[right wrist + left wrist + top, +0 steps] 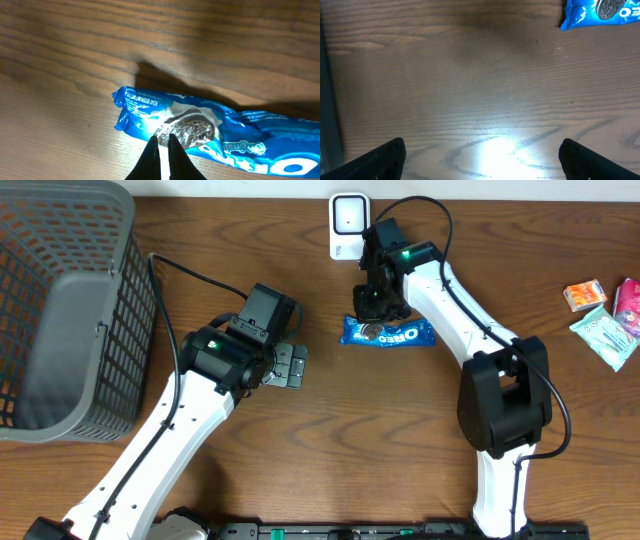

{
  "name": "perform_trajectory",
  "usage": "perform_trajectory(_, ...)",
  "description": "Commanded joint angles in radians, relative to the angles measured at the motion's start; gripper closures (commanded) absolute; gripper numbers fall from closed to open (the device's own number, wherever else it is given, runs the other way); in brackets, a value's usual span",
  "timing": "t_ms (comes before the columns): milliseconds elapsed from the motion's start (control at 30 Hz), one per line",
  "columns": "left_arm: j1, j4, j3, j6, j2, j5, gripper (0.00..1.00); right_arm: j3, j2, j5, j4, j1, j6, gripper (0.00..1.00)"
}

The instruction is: Scan the item barcode

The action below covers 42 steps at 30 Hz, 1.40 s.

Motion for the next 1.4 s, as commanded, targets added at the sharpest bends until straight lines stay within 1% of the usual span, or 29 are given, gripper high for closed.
perform_trajectory(0, 0.002, -0.003, -0.001, 0.002, 0.003, -0.005, 0.02, 0.002, -0.020, -0.030, -0.005, 0.010, 0.000, 0.95)
perform_trajectory(167, 0.002, -0.003, -0.001, 0.002, 0.003, -0.005, 0.02, -0.042, -0.016, -0.017, 0.024, 0.022, 0.034, 0.98)
perform_trajectory(233, 0.002, -0.003, -0.001, 0.002, 0.003, -0.005, 0.02, -0.093, -0.016, 0.007, 0.088, 0.031, 0.051, 0.97)
perform_trajectory(300, 0.002, -0.003, -0.001, 0.002, 0.003, -0.005, 0.02, -0.140, -0.016, 0.015, 0.141, 0.036, 0.082, 0.98)
perform_trajectory(400, 0.002, -0.003, -0.001, 0.002, 0.003, -0.005, 0.02, -0.263, -0.016, 0.015, 0.262, 0.043, 0.101, 0.99)
perform_trajectory(500, 0.002, -0.003, -0.001, 0.002, 0.003, -0.005, 0.02, -0.326, -0.016, 0.011, 0.320, 0.054, 0.105, 0.99)
perform_trajectory(567, 0.002, -0.003, -0.001, 0.002, 0.003, -0.005, 0.02, -0.328, -0.018, 0.011, 0.323, 0.062, 0.105, 0.99)
perform_trajectory(667, 0.002, -0.003, -0.001, 0.002, 0.003, -0.005, 0.02, -0.282, -0.029, 0.013, 0.290, 0.059, 0.103, 0.99)
perform_trajectory(800, 0.002, -0.003, -0.001, 0.002, 0.003, -0.005, 0.02, -0.134, -0.066, 0.028, 0.132, 0.024, 0.101, 0.99)
perform_trajectory(867, 0.002, -0.003, -0.001, 0.002, 0.003, -0.005, 0.02, -0.091, -0.080, 0.048, 0.081, 0.008, 0.101, 0.99)
perform_trajectory(933, 0.002, -0.003, -0.001, 0.002, 0.003, -0.005, 0.02, -0.080, -0.085, 0.109, 0.051, -0.005, 0.101, 0.98)
perform_trajectory(1000, 0.002, -0.003, -0.001, 0.002, 0.003, -0.005, 0.02, -0.080, -0.085, 0.193, 0.014, -0.019, 0.101, 0.94)
perform_trajectory(1100, 0.002, -0.003, -0.001, 0.002, 0.003, -0.005, 0.02, -0.082, -0.084, 0.354, -0.089, -0.057, 0.132, 0.94)
perform_trajectory(1133, 0.002, -0.003, -0.001, 0.002, 0.003, -0.005, 0.02, -0.082, -0.084, 0.380, -0.112, -0.070, 0.138, 0.94)
perform_trajectory(1367, 0.002, -0.003, -0.001, 0.002, 0.003, -0.005, 0.02, -0.092, -0.084, 0.332, -0.109, -0.140, 0.138, 0.96)
